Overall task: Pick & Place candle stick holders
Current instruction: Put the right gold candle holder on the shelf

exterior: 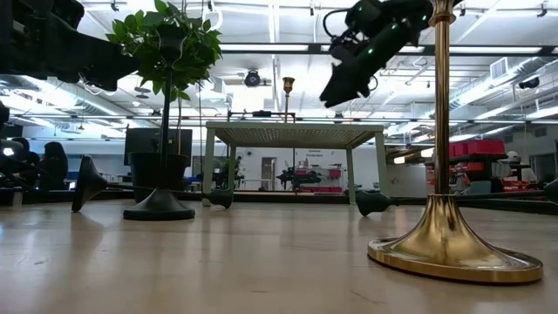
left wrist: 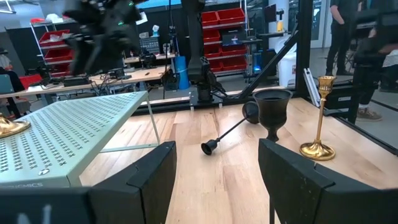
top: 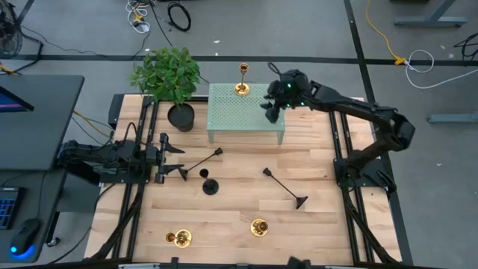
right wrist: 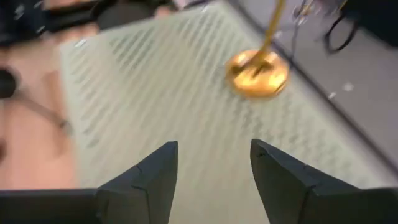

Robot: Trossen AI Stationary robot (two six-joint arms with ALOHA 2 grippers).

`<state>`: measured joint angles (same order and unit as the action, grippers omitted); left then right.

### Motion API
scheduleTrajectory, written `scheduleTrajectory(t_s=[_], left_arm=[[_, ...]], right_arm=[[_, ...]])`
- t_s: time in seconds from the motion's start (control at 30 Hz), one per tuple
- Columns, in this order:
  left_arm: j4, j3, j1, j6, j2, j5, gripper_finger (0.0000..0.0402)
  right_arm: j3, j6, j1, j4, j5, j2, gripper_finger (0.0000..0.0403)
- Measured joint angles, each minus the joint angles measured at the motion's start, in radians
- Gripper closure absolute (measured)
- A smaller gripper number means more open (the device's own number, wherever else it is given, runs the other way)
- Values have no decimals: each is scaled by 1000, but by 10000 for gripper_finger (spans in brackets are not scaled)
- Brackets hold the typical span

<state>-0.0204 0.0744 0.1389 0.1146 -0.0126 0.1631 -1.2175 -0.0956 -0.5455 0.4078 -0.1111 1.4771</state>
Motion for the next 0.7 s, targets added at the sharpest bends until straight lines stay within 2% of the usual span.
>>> scheduleTrajectory(t_s=[0.3, 0.7], left_arm=[[1, 0, 0, 0, 0, 0, 175], [1, 0, 0, 0, 0, 0, 175]], right_arm=[[0, 119, 161, 311, 42, -87, 207], [0, 337, 363, 521, 43, -86, 207]])
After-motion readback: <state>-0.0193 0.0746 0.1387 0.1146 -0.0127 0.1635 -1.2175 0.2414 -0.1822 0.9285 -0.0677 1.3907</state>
